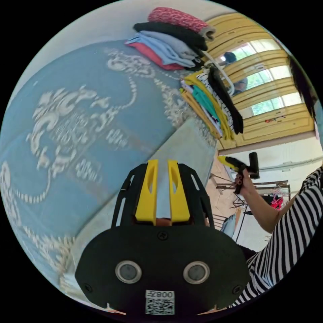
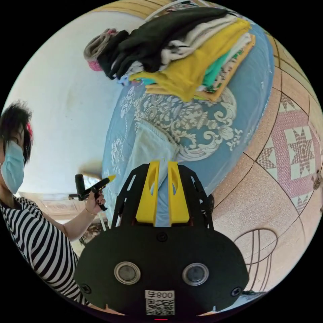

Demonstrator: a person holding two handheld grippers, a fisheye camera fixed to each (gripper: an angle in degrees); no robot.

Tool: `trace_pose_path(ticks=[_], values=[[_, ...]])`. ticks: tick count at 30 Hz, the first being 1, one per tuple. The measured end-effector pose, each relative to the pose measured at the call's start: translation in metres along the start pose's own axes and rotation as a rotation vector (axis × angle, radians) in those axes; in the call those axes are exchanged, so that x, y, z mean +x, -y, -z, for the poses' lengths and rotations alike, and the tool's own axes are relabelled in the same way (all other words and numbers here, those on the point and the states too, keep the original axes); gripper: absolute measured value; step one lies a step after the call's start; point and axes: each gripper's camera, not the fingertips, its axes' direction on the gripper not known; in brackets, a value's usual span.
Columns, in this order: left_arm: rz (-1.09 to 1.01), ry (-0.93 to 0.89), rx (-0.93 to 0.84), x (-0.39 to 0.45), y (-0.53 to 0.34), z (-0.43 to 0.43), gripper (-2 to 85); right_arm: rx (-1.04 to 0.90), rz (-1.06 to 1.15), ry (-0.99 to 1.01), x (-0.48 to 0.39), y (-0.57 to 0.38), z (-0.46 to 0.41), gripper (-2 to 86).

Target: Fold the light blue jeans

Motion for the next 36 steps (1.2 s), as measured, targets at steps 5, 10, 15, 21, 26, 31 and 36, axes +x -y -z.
trace_pose_path(ticks=[5, 10, 15, 21, 26, 31, 36], values=[[0.294, 0.184, -0.145, 0.003, -0.077, 0.066, 2.4, -0.291, 0.341, 0.063, -0.097, -0.011, -0.062, 2.0], [0.469, 0.148, -0.098, 0.006, -0.098, 0.1, 1.2, -0.621, 0.576, 0.069, -0.169, -0.037, -0.159, 1.2], [0.451, 0.148, 0.017, 0.05, -0.096, 0.171, 3.2, -0.744, 0.849, 0.111, -0.246, -0.077, -0.2, 4.3], [0.434, 0.31, 0.139, 0.057, -0.105, 0.269, 6.8, -0.979, 1.044, 0.202, -0.333, -0.121, -0.289, 9.5], [0.393, 0.247, 0.033, 0.076, -0.111, 0.289, 4.0, -1.173, 1.139, 0.18, -0.375, -0.171, -0.358, 10.2], [0.443, 0.245, 0.132, 0.123, -0.116, 0.321, 3.2, -1.322, 1.256, 0.074, -0.38, -0.229, -0.383, 8.6], [0.436, 0.23, 0.163, 0.158, -0.107, 0.352, 3.7, -1.307, 1.277, 0.05, -0.386, -0.251, -0.383, 6.5]])
